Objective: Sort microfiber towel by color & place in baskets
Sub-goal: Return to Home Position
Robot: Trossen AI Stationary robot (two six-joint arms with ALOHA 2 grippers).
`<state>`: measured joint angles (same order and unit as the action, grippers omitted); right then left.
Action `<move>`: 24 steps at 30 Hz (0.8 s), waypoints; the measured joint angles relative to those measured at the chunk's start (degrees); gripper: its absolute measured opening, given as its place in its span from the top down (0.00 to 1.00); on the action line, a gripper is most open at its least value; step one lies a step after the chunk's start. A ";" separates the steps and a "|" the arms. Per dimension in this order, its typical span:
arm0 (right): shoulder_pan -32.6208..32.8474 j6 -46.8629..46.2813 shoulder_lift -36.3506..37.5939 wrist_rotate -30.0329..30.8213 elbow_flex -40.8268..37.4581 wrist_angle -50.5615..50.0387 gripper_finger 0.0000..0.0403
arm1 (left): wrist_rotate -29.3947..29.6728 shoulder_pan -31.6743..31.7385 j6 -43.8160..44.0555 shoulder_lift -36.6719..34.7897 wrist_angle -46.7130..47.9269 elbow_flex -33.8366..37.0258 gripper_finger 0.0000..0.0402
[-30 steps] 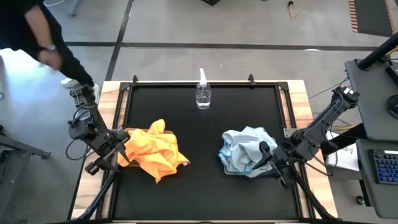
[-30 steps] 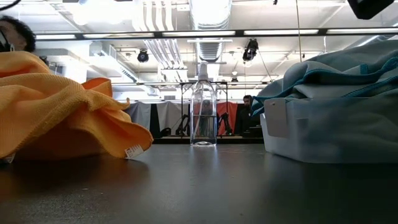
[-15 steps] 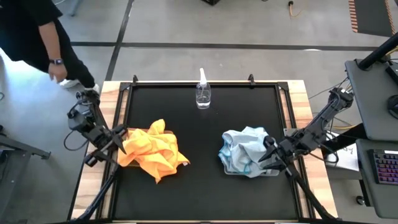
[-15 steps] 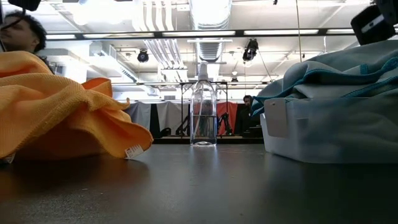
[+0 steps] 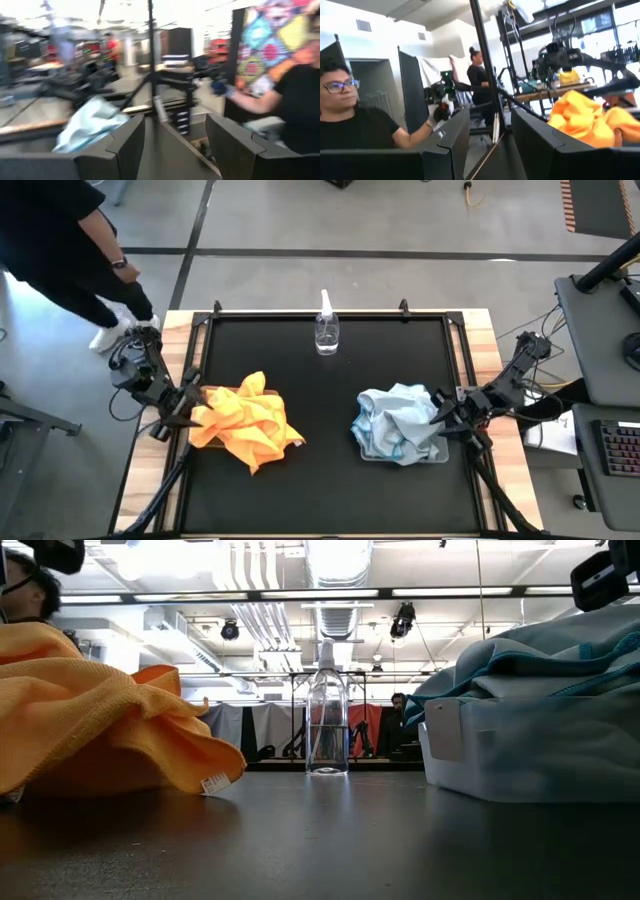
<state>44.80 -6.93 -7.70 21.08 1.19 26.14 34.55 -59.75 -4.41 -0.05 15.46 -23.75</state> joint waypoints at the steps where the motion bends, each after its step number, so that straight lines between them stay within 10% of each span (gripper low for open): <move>1: -0.02 0.73 0.89 -0.02 -0.02 -0.24 0.65 | 1.89 0.00 0.51 0.02 0.27 0.00 0.52; 16: -3.34 -0.09 7.60 0.11 -0.07 -8.10 0.65 | 3.84 0.13 1.93 0.04 -3.15 2.55 0.52; 24: -4.42 -2.13 7.64 -0.51 -0.07 -9.45 0.65 | -4.30 0.22 -2.28 0.04 -17.68 12.41 0.52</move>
<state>40.38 -9.06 -0.05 20.57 1.13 16.68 30.25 -59.53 -6.69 -0.01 -2.21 -11.34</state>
